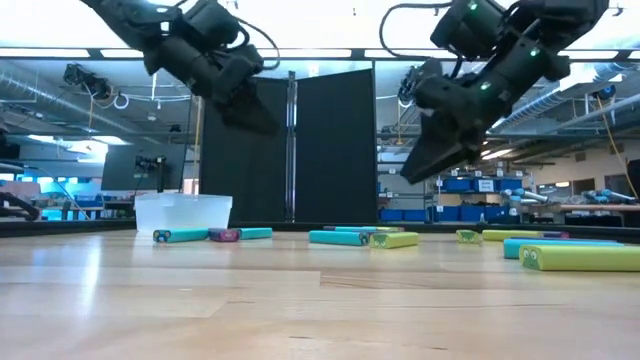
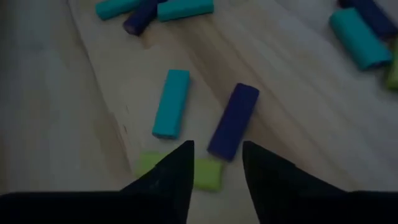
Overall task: Sort blocks
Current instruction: Put the purple block into the blue bin
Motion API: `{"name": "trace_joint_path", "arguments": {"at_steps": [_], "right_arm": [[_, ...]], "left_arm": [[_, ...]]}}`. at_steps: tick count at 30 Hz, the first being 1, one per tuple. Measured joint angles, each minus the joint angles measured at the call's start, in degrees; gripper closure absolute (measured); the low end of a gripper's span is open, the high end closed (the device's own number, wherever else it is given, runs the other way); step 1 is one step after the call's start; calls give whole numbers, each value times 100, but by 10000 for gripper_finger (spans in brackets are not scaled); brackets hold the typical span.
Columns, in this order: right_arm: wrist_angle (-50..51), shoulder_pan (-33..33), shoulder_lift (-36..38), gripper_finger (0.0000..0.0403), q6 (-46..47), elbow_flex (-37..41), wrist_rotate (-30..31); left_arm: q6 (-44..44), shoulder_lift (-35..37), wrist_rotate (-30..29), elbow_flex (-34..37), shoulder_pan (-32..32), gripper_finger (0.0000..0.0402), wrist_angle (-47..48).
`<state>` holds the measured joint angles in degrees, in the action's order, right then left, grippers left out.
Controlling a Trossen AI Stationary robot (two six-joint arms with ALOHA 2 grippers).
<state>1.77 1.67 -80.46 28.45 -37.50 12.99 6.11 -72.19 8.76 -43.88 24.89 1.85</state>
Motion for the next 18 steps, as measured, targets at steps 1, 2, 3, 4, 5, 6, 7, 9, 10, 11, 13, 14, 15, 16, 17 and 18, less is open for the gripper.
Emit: {"name": "trace_joint_path", "arguments": {"at_steps": [1, 2, 3, 4, 5, 6, 7, 9, 10, 11, 13, 14, 15, 16, 17, 18], "right_arm": [[-175, 0, -100, 238, 77, 0, 0], [-328, 0, -183, 232, 134, -2, 2], [-448, 0, -279, 226, 158, -4, 13], [-512, 0, -377, 221, 167, -29, 40], [-480, 5, -472, 216, 170, -92, 101], [-419, 15, -568, 212, 172, -173, 185], [-358, 26, -672, 208, 170, -270, 270], [-289, 75, -882, 200, 170, -489, 306], [-196, 88, -996, 198, 169, -598, 306], [-88, 114, -1112, 195, 168, -708, 308], [191, 161, -1336, 190, 182, -911, 312], [363, 187, -1435, 188, 224, -1001, 310], [495, 212, -1527, 186, 280, -1074, 310], [606, 231, -1614, 184, 319, -1140, 310], [690, 250, -1689, 182, 347, -1180, 307], [752, 272, -1747, 181, 374, -1207, 296]], "left_arm": [[-44, 16, -1, 151, -78, 200, -257], [-87, 16, -1, 276, -146, 200, -582], [-153, 28, -3, 429, -216, 200, -866], [-190, 49, -1, 573, -262, 200, -1059], [-215, 58, 0, 679, -294, 200, -1272], [-234, 55, -2, 769, -350, 200, -1486], [-301, 54, -2, 851, -396, 200, -1601], [-426, 52, 10, 969, -448, 200, -1736], [-488, 47, 19, 1009, -493, 200, -1823], [-507, 49, 18, 1042, -519, 200, -1905], [-509, 51, 21, 1049, -588, 200, -1950], [-509, 51, 20, 1049, -622, 200, -1936], [-500, 51, 21, 1049, -633, 200, -1931], [-487, 51, 36, 1049, -658, 200, -1946], [-487, 51, 38, 1049, -685, 200, -1959], [-487, 51, 38, 1049, -695, 200, -1966]]}}
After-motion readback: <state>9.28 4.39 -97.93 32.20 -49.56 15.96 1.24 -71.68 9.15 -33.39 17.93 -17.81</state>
